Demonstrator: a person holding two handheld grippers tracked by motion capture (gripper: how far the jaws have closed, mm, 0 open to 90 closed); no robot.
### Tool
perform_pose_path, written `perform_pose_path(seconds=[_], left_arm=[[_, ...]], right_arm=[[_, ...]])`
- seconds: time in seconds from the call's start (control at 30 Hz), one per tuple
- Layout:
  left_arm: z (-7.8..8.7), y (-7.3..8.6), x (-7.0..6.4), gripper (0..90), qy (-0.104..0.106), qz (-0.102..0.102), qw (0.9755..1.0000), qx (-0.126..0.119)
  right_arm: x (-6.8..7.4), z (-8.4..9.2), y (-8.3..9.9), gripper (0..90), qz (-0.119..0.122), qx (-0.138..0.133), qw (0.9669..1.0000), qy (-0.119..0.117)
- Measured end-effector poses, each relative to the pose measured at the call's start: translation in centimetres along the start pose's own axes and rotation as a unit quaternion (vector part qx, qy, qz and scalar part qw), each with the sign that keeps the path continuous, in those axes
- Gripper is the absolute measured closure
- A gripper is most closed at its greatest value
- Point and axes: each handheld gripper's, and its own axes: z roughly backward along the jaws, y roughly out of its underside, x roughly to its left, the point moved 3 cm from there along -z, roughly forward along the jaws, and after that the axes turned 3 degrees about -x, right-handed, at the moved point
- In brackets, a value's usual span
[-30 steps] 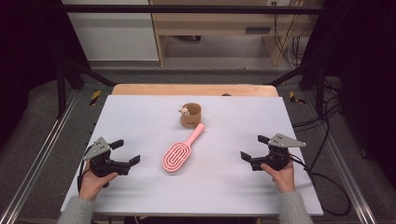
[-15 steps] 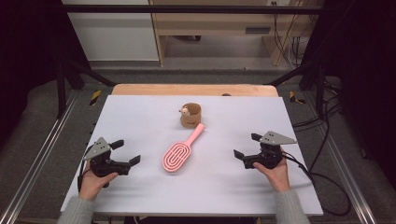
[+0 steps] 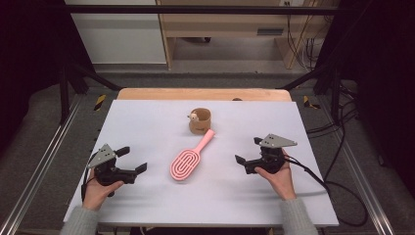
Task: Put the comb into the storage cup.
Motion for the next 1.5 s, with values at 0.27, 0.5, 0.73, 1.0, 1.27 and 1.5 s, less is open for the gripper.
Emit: perform_pose_path(seconds=[0.27, 0.5, 0.73, 1.0, 1.27, 1.5], left_arm=[[0.0, 0.0, 0.0, 0.7, -0.001, 0.000, 1.0000, -0.001], [0.0, 0.0, 0.0, 0.7, -0.001, 0.000, 1.0000, 0.000], [0.0, 0.1, 0.0, 0.7, -0.001, 0.000, 1.0000, 0.000], [0.0, 0.0, 0.1, 0.7, 0.000, 0.001, 1.0000, -0.001], [-0.1, 0.1, 0.0, 0.7, 0.001, 0.000, 1.0000, 0.002], [-0.1, 0.1, 0.0, 0.7, 0.001, 0.001, 1.0000, 0.000]], right_arm=[[0.8, -1.2, -0.6, 1.9, 0.008, 0.007, 0.9999, -0.009], [1.6, -2.2, -1.1, 3.5, 0.008, 0.007, 0.9997, -0.020], [2.1, -3.4, -1.5, 6.2, 0.001, 0.012, 0.9997, -0.022], [2.5, -4.6, -1.6, 11.1, -0.005, 0.018, 0.9995, -0.026], [2.9, -5.8, -2.2, 19.5, 0.003, 0.021, 0.9995, -0.025], [3.2, -7.2, -2.7, 30.1, -0.001, 0.033, 0.9992, -0.023]])
